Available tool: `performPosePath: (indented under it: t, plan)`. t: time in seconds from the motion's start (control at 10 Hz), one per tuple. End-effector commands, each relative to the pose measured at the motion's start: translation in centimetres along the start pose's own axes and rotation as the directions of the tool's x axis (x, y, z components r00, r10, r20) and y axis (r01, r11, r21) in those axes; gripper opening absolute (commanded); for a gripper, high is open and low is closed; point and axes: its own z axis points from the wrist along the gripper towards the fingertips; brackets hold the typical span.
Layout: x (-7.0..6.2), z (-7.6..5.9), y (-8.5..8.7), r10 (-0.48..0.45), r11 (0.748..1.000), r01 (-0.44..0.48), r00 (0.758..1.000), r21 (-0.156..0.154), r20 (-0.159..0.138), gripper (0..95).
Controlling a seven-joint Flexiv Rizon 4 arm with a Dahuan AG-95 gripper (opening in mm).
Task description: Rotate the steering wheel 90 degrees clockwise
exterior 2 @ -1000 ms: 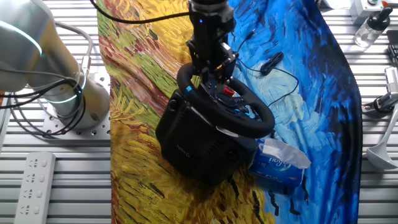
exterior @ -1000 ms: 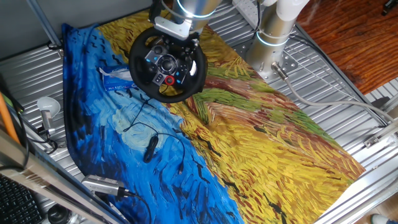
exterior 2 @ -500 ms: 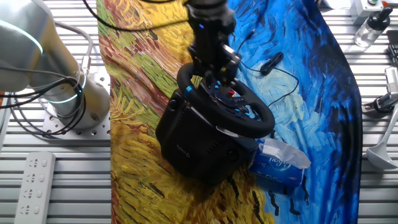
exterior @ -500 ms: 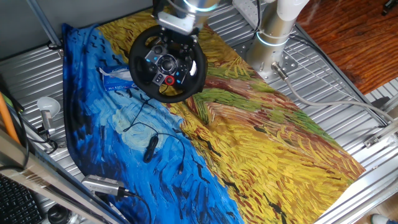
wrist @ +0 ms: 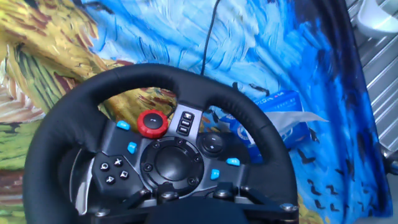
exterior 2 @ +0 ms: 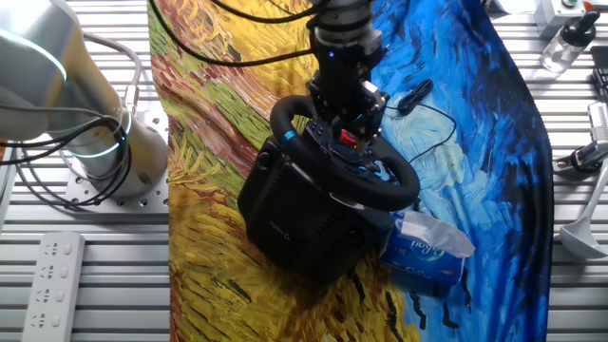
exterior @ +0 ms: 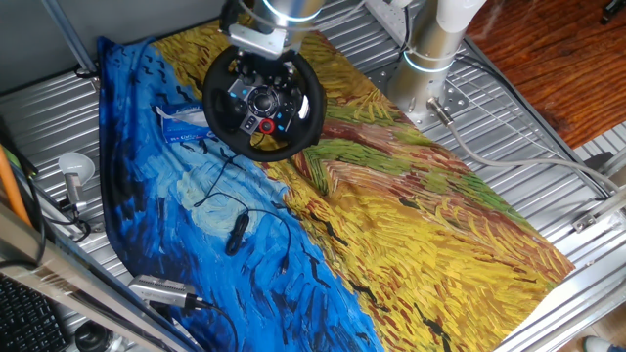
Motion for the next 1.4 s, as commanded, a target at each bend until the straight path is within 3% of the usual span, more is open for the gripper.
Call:
performPosePath:
  t: [0.1,0.3,0.4,0.5,0.7,0.9,1.1,1.2,1.4]
  plan:
    - [-1.3,0.6,0.2,0.009,1.0,-0.009,1.0,-0.017,-0.004,38.0]
    - [-1.7,0.6,0.5,-0.003,0.999,0.002,1.0,-0.041,-0.022,38.0]
    - [-1.7,0.4,0.7,0.001,0.995,-0.008,0.998,-0.1,-0.065,38.0]
    - [-1.7,0.3,0.8,-0.011,0.99,-0.003,0.995,-0.14,-0.102,19.0]
    - [-1.8,0.2,1.0,-0.016,0.98,-0.015,0.988,-0.199,-0.151,19.0]
    - [-2.2,0.1,1.5,-0.021,0.981,-0.011,0.987,-0.196,-0.162,19.0]
    - [-2.4,0.0,1.7,-0.045,0.984,0.014,0.984,-0.175,-0.173,19.0]
    - [-2.3,-0.4,2.0,-0.065,0.987,0.035,0.98,-0.155,-0.189,38.0]
    - [-2.3,-0.6,2.2,-0.134,0.985,0.109,0.969,-0.131,-0.207,38.0]
